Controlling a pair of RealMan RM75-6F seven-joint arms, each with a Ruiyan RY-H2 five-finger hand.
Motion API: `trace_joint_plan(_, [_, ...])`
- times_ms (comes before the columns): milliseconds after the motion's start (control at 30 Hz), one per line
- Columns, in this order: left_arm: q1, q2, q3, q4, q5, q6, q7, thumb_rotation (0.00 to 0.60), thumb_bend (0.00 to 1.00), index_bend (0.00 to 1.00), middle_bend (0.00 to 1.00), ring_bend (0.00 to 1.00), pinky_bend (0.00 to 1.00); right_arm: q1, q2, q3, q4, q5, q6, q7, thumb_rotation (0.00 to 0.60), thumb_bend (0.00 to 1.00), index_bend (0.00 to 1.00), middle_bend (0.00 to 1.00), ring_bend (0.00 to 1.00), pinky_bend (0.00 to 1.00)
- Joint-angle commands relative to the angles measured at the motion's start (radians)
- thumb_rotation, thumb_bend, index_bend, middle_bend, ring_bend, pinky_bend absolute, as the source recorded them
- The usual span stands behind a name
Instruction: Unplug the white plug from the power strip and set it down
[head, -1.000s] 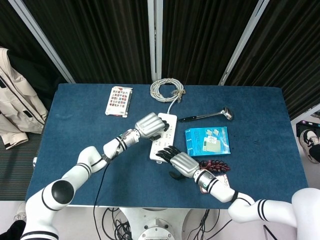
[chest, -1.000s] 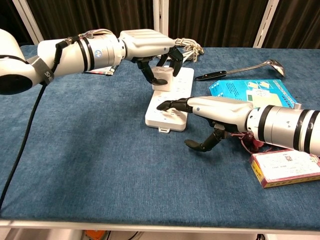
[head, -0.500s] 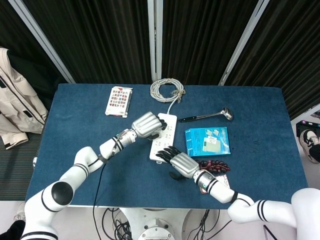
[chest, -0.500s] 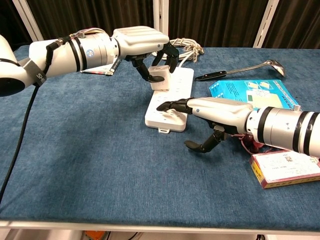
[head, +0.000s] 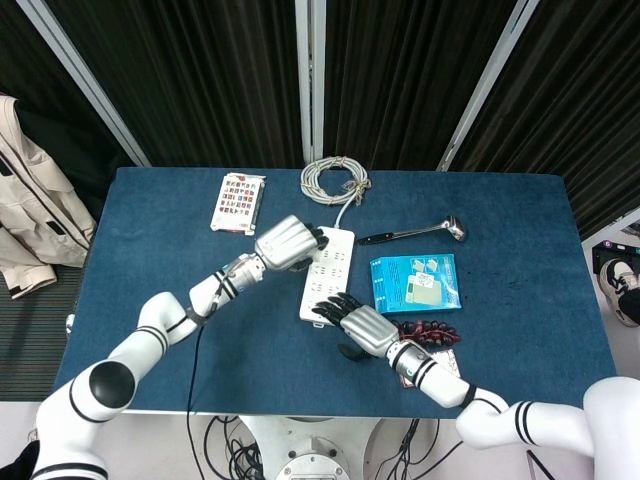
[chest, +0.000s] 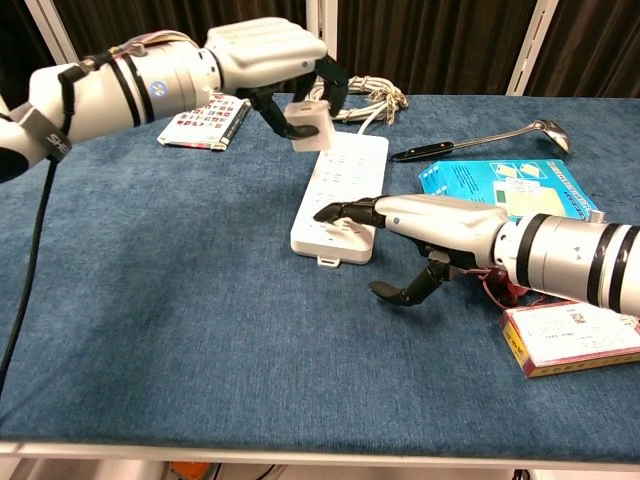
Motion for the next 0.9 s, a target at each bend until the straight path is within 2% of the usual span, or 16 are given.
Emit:
trace_joint_plan(33, [0.064, 0.048, -0.028, -0.082, -0.053, 0.017, 0.067, 0.6, 0.46, 0.54, 0.64, 0.57, 0.76, -0.008, 0.014, 0.002, -0.018, -0.02, 0.034, -0.013, 0.6, 0.41, 0.02, 0.08, 0.0, 0.0])
trace_joint_plan(100, [0.095, 0.07, -0.038, -0.13, -0.083, 0.009, 0.088, 0.6, 0.45, 0.49, 0.59, 0.5, 0.7, -0.014, 0.023, 0.003, -0.034, -0.033, 0.055, -0.015, 0.6, 0.41, 0.02, 0.08, 0.0, 0.0])
trace_joint_plan(267, [0.165, 0.102, -0.052, -0.226, -0.133, 0.014, 0.189, 0.6, 0.32, 0.3, 0.42, 0.33, 0.51, -0.028, 0.058, 0.001, -0.08, -0.069, 0.104, -0.018, 0.6, 0.41, 0.02, 0.08, 0.0, 0.0])
trace_joint_plan(400, [0.198, 0.122, -0.048, -0.284, -0.162, -0.022, 0.283, 0.6, 0.22, 0.22, 0.34, 0.24, 0.4, -0.046, 0.096, -0.002, -0.122, -0.089, 0.147, -0.029, 0.6, 0.41, 0.02, 0.08, 0.0, 0.0])
trace_joint_plan(533, [0.227, 0.173, -0.06, -0.391, -0.193, -0.032, 0.349, 0.6, 0.15, 0.15, 0.25, 0.15, 0.27, -0.076, 0.155, -0.008, -0.18, -0.105, 0.201, -0.03, 0.6, 0.41, 0.02, 0.08, 0.0, 0.0])
trace_joint_plan(667, [0.286, 0.265, -0.085, -0.529, -0.216, 0.041, 0.356, 0.6, 0.13, 0.14, 0.22, 0.13, 0.24, -0.129, 0.261, -0.025, -0.246, -0.134, 0.288, -0.061, 0.6, 0.41, 0.02, 0.08, 0.0, 0.0])
trace_joint_plan(900, [0.455, 0.507, -0.106, -0.758, -0.297, 0.182, 0.375, 0.6, 0.12, 0.14, 0.22, 0.13, 0.24, -0.269, 0.456, -0.062, -0.325, -0.139, 0.466, -0.107, 0.6, 0.4, 0.02, 0.08, 0.0, 0.0])
